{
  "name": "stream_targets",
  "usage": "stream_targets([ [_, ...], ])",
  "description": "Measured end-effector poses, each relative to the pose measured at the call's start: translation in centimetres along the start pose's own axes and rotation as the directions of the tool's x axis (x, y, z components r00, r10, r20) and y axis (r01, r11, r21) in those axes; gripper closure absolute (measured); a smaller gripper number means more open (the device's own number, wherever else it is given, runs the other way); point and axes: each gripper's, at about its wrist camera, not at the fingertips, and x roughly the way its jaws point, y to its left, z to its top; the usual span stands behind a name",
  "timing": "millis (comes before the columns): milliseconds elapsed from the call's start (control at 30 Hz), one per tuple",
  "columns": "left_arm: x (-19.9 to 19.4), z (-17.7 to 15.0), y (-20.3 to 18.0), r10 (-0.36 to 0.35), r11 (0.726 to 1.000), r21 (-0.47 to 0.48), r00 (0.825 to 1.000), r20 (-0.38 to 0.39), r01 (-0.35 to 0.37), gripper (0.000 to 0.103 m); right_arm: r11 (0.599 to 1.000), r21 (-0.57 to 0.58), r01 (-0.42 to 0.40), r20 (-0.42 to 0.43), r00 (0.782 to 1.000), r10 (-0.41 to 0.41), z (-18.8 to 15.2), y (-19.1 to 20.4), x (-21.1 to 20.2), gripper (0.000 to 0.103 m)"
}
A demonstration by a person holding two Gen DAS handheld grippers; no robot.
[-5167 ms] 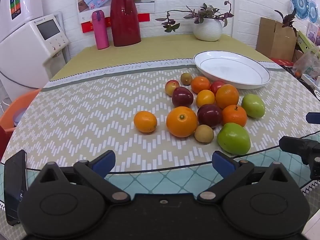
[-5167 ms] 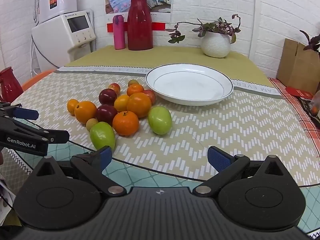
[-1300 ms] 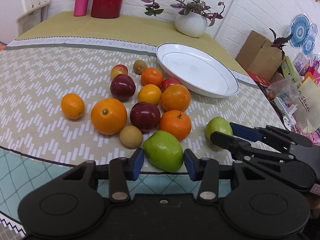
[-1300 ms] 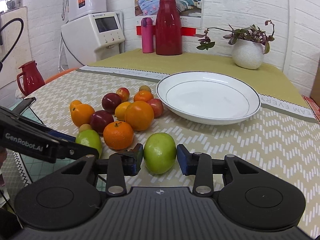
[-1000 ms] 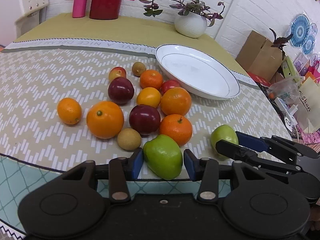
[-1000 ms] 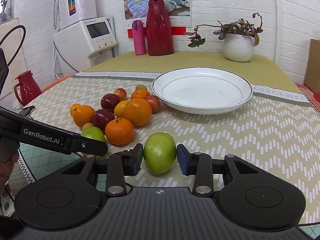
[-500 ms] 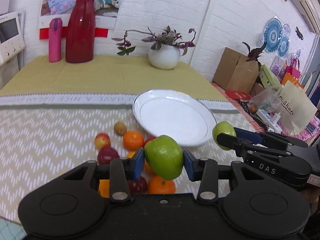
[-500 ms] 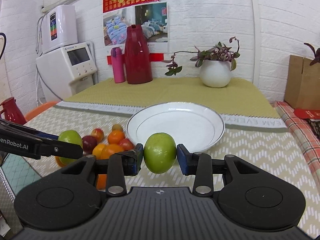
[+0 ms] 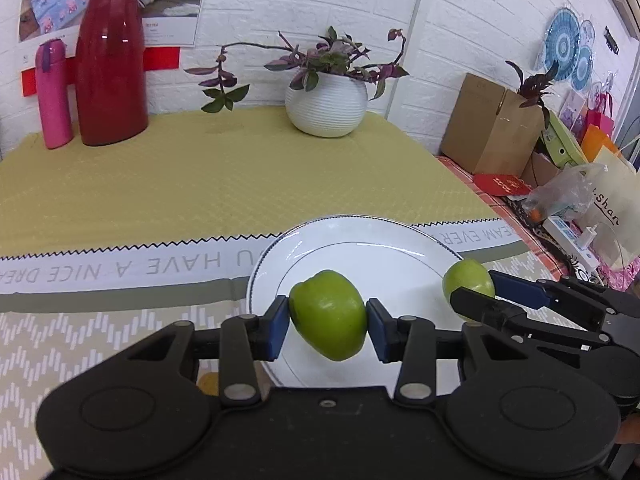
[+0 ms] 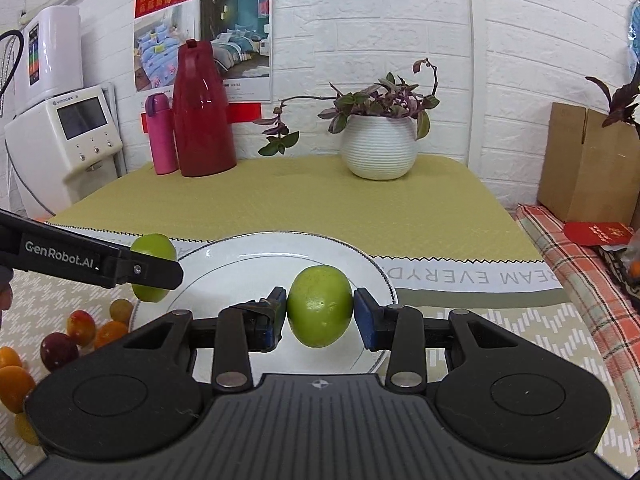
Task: Organize fruits
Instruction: 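Carry both green apples onto the white plate and open both tools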
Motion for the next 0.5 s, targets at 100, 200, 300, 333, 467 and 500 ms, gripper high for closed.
stream_targets([
  [100, 1.7, 0.5, 0.3, 0.002, 1.0, 0.006, 1.0, -0.017, -0.002, 0.018, 1.0, -0.015, 0.001, -0.015, 1.0, -0.001, 0.2, -0.1, 1.2, 0.039],
  [200, 3.0, 0.8, 0.7, -0.006, 1.0, -0.008, 0.999, -0.038, 0.005, 0.018, 1.0, -0.022, -0.003, -0.025, 1.0, 0.002, 0.3, -0.2, 2.1, 0.039],
  [300, 3.7, 0.8, 0.8, -0.008, 1.0, -0.004, 0.999, -0.049, 0.008, 0.018, 1.0, -0.031, 0.001, -0.029, 1.0, -0.002, 0.3, -0.3, 2.6, 0.039],
  [333, 4.0, 0.9, 0.9, -0.01, 1.0, -0.003, 0.999, -0.053, 0.01, 0.018, 0.999, -0.034, 0.004, -0.028, 1.0, -0.005, 0.4, -0.3, 2.8, 0.039],
  [467, 4.6, 1.0, 1.1, -0.021, 1.0, -0.001, 0.998, -0.058, 0.021, 0.017, 0.999, -0.034, -0.005, -0.037, 0.999, 0.004, 0.4, -0.4, 3.5, 0.039],
  [500, 4.6, 1.0, 1.1, -0.022, 1.0, -0.002, 0.998, -0.059, 0.022, 0.017, 0.999, -0.035, -0.007, -0.039, 0.999, 0.005, 0.4, -0.4, 3.6, 0.039],
])
